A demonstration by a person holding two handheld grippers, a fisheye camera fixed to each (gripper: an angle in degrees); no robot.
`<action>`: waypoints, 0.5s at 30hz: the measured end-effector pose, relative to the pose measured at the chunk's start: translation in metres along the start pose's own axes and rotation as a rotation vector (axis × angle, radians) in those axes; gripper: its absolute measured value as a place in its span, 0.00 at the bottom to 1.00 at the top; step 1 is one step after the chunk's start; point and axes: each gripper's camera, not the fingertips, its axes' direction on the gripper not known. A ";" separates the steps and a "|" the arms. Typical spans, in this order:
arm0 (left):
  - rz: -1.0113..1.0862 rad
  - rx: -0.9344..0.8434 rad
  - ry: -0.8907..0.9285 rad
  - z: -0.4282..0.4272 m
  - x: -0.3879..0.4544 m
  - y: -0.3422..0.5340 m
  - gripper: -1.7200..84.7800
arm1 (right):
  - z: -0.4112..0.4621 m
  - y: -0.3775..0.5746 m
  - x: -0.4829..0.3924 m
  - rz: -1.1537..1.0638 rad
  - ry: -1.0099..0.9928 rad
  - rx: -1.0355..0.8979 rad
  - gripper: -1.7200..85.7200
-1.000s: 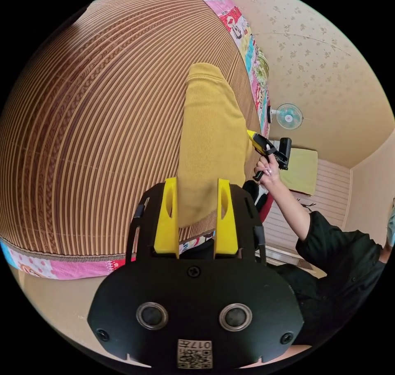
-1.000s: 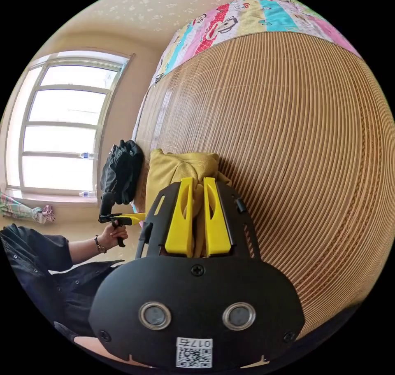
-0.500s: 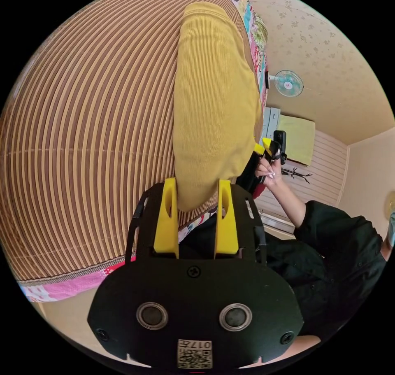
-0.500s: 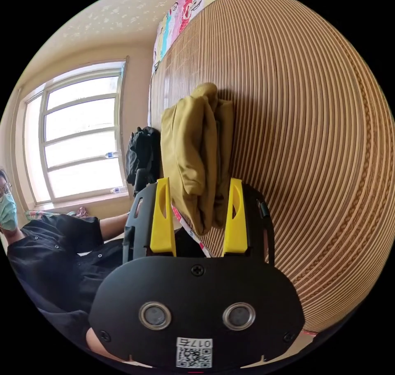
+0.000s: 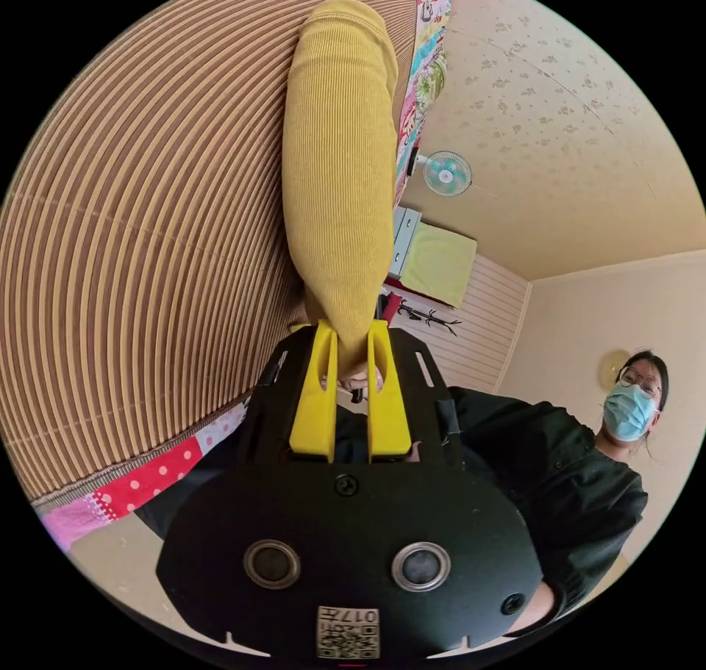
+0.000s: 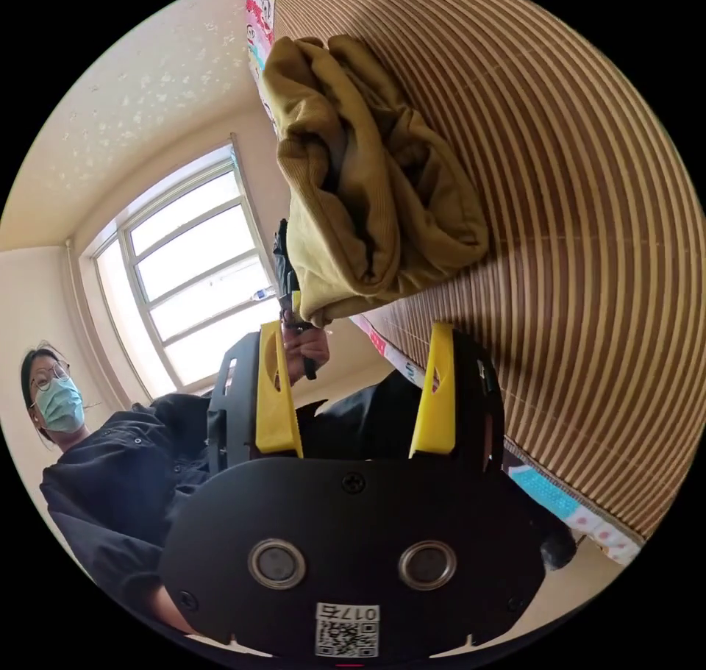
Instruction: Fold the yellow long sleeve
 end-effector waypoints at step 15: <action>0.025 0.017 0.029 0.038 -0.006 -0.001 0.09 | -0.044 -0.058 0.018 -0.025 -0.373 0.110 0.23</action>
